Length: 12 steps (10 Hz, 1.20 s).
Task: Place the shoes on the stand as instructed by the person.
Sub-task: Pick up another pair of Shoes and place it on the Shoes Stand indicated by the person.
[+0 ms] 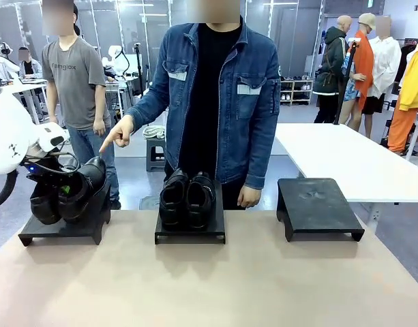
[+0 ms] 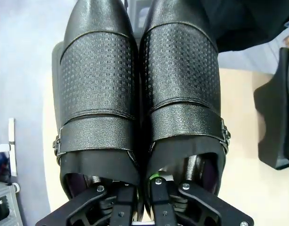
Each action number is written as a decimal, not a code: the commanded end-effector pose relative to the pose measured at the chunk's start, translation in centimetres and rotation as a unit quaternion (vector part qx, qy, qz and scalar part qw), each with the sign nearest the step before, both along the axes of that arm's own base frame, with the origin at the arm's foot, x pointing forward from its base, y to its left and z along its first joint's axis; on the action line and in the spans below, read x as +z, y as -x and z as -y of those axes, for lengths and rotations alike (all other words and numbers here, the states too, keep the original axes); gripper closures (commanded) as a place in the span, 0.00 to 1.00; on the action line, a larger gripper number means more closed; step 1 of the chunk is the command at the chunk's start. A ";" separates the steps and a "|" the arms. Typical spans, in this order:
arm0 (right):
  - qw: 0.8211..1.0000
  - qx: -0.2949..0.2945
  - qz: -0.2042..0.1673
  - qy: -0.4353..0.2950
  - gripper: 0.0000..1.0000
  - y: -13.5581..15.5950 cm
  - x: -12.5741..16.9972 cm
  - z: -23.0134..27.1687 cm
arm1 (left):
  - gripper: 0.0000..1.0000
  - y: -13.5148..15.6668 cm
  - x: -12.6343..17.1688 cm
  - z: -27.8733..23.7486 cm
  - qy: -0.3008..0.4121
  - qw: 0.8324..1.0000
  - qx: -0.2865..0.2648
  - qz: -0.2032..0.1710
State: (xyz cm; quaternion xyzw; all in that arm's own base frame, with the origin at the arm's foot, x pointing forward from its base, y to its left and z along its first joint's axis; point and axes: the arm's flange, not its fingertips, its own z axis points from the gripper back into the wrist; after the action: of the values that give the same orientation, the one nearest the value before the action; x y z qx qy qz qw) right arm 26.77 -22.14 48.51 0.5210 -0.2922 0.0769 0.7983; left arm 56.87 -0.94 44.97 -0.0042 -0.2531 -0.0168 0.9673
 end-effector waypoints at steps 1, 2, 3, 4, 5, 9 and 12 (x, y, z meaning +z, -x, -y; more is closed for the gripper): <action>1.000 0.002 0.013 -0.003 0.00 0.0 0.2 0.1 | 0.92 -1.3 0.4 0.0 -0.010 1.000 0.017 0.013; 1.000 0.002 0.013 -0.003 0.00 0.0 0.2 0.1 | 0.92 -1.6 -0.1 -0.1 -0.010 1.000 0.022 0.007; 1.000 0.002 0.013 -0.003 0.00 0.0 0.2 0.1 | 0.92 -2.0 -0.4 -0.2 -0.010 1.000 0.026 0.006; 1.000 0.002 0.013 -0.003 0.00 0.0 0.2 0.1 | 0.92 -2.4 -0.7 -0.4 -0.003 1.000 0.030 0.002; 1.000 0.002 0.013 -0.003 0.00 0.0 0.2 0.1 | 0.92 -2.7 -1.2 -0.4 -0.008 0.999 0.031 -0.004; 1.000 0.002 0.013 -0.003 0.00 0.0 0.2 0.1 | 0.54 -3.1 -1.9 -0.5 -0.004 0.999 0.030 -0.020; 1.000 0.002 0.013 -0.003 0.00 0.0 0.2 0.1 | 0.00 -3.4 -1.8 -1.0 0.004 0.999 0.028 -0.028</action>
State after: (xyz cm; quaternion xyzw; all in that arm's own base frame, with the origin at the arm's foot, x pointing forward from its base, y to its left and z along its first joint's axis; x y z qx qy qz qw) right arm 26.77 -22.14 48.51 0.5210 -0.2923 0.0769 0.7983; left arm 59.53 -0.12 43.03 -0.0048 -0.2374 0.0065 0.9714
